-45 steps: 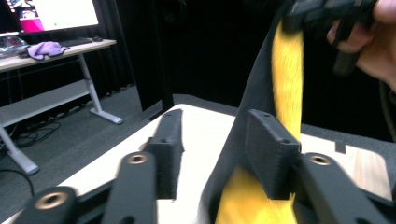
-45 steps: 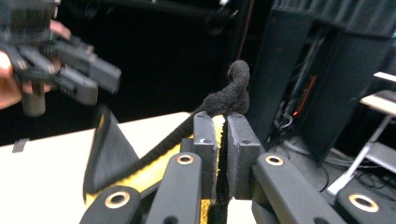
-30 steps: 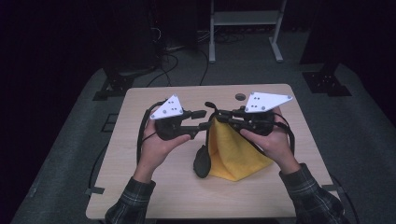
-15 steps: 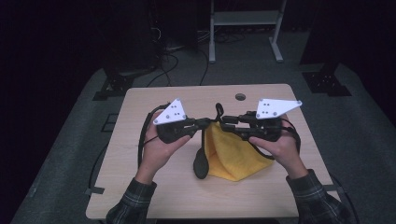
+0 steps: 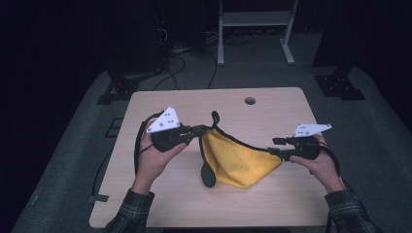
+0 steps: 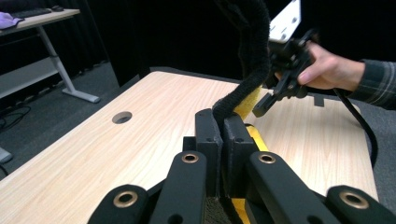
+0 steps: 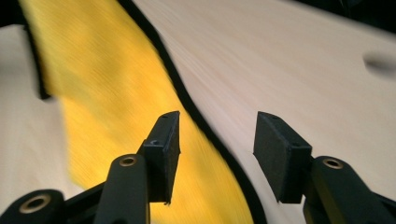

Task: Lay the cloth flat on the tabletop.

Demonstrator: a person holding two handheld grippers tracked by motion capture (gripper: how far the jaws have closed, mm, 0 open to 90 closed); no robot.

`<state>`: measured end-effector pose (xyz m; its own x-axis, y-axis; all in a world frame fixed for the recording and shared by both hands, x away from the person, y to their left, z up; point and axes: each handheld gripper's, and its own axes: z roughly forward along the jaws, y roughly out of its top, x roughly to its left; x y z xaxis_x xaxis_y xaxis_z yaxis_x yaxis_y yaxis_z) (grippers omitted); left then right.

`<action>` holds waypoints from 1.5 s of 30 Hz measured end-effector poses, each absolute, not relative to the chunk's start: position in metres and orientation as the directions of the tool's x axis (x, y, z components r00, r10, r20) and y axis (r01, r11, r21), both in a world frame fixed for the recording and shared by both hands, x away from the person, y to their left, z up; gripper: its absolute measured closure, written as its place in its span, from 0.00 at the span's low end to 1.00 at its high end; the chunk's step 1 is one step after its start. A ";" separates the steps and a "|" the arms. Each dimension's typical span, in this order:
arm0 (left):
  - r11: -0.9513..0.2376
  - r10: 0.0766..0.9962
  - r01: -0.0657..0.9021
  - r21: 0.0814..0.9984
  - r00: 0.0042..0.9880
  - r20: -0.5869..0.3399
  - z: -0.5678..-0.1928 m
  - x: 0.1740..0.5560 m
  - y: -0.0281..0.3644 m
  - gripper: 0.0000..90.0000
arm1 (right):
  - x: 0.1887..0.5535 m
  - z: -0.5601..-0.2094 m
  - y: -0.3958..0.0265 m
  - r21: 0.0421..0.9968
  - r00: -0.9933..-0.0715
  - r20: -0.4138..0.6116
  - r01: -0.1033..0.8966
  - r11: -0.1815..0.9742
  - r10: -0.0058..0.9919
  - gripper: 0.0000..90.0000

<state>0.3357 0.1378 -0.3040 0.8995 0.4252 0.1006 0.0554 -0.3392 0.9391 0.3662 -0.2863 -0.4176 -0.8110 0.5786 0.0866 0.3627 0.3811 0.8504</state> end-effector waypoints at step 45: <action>-0.228 0.542 0.086 0.970 0.839 0.053 -0.292 0.326 0.186 0.97 | 0.342 -0.316 -0.318 0.967 -0.709 0.038 0.203 0.153 0.704 0.97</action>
<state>0.3261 0.1864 -0.2918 0.8389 0.5416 0.0532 0.0859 -0.2284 0.9698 0.3424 -0.3178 -0.3159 -0.7092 0.7040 0.0377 0.2028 0.1525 0.9673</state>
